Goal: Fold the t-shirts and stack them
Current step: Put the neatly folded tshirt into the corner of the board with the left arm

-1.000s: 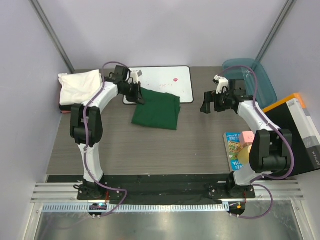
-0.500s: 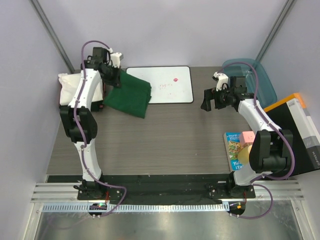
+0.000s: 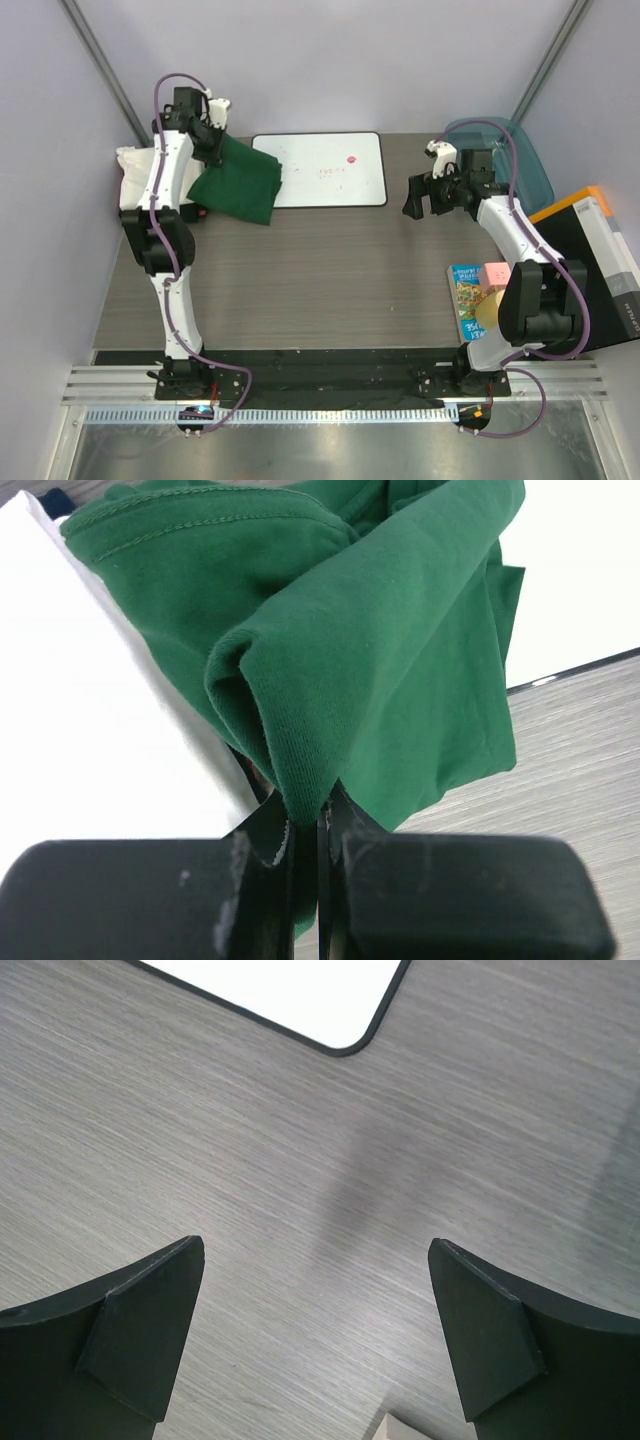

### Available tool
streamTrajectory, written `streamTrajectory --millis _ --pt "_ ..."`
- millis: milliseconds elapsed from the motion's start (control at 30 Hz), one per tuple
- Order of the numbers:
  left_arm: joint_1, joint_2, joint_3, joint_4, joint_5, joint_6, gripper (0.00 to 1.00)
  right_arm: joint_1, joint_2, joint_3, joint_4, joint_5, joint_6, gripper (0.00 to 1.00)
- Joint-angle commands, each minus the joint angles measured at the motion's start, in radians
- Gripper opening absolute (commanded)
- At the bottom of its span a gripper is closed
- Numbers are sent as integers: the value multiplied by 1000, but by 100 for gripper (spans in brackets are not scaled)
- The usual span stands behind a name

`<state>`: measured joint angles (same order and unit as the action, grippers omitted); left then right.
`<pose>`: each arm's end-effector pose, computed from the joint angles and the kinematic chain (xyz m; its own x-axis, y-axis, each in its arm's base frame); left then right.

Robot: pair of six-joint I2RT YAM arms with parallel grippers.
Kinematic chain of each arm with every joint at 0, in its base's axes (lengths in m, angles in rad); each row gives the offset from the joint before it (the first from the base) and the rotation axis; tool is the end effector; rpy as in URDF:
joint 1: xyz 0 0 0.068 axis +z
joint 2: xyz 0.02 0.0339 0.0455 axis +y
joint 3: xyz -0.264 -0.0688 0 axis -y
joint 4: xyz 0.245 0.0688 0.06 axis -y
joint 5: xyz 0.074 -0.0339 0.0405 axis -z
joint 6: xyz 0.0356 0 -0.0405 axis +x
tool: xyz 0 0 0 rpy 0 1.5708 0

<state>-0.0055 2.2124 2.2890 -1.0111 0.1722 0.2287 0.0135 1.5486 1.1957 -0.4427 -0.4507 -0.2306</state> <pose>0.4825 -0.0088 0.3158 -0.7590 0.2275 -0.6100 0.2868 0.9580 0.0005 0.3388 0.0201 0.2733 -0.6229 -0.2142 -0.7524 -0.4718 0.8700 0.1429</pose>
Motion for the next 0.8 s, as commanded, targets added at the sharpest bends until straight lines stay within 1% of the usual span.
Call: streamTrajectory --millis 0,167,333,467,600,767 --pt "-24 -106 15 14 -66 35 0 0 -22 54 16 3 -19 100" --pt "-34 -161 -31 39 -158 72 0 -1 -22 45 22 -3 -23 100" --pt "-34 -189 1 40 -204 112 0 0 -27 33 30 -5 -27 100" --pt "-34 -201 6 54 -282 149 0 0 -36 21 32 -3 -27 100" --pt "-31 -201 21 80 -328 167 0 -1 -45 5 41 -8 -24 100" --pt "-25 -180 81 114 -382 199 0 -1 -53 -2 44 -5 -26 100"
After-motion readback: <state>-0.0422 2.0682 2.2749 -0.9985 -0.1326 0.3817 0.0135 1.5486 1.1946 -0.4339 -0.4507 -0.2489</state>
